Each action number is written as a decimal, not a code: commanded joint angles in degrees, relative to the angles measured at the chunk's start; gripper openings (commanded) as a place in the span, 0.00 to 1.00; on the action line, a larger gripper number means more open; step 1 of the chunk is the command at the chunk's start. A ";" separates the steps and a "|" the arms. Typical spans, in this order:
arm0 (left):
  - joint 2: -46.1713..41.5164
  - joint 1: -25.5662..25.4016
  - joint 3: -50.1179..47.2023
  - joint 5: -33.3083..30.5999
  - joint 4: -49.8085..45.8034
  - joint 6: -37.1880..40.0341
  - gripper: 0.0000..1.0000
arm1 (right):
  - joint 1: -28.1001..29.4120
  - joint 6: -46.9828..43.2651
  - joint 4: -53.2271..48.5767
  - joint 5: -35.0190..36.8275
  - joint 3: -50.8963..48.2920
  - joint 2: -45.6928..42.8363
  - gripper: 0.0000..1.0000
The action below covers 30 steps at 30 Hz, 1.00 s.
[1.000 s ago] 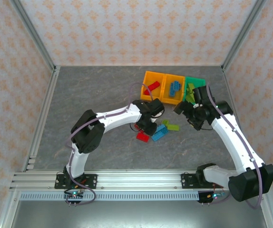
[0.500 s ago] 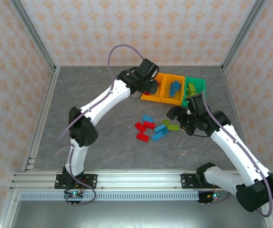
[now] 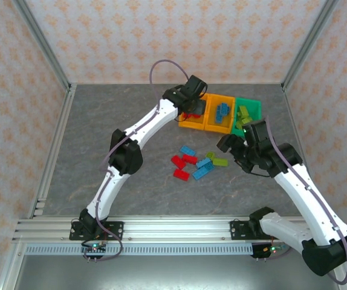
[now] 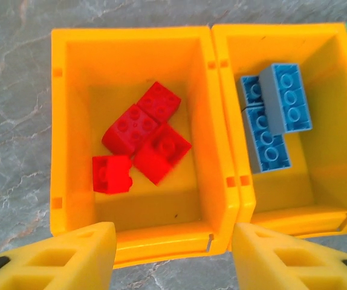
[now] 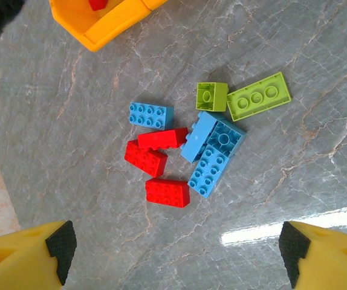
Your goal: Sort the legos into containers by color
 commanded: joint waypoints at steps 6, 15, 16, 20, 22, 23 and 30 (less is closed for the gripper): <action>-24.81 -0.72 -20.30 2.03 4.34 0.51 0.53 | 0.72 1.45 -0.42 3.47 -1.85 0.40 0.87; -62.54 -0.77 -53.89 5.07 9.31 6.06 0.54 | 6.05 0.00 0.72 12.28 1.34 17.13 0.77; -66.27 -0.77 -57.66 6.87 9.49 7.32 0.56 | 6.05 -0.96 2.46 12.42 1.39 19.61 0.77; -79.38 -0.85 -69.52 11.94 8.24 10.24 0.62 | 6.05 -6.41 6.93 15.01 4.44 29.08 0.77; -85.11 -0.86 -74.33 13.18 7.18 11.17 0.67 | 6.05 -9.21 6.39 16.12 7.86 34.96 0.77; -87.20 -0.87 -75.88 13.28 6.57 11.30 0.69 | 6.05 -10.21 5.66 16.13 9.30 37.59 0.78; -92.82 -0.81 -79.16 10.03 2.70 14.68 0.82 | 6.05 -13.41 1.42 16.17 20.07 52.12 0.78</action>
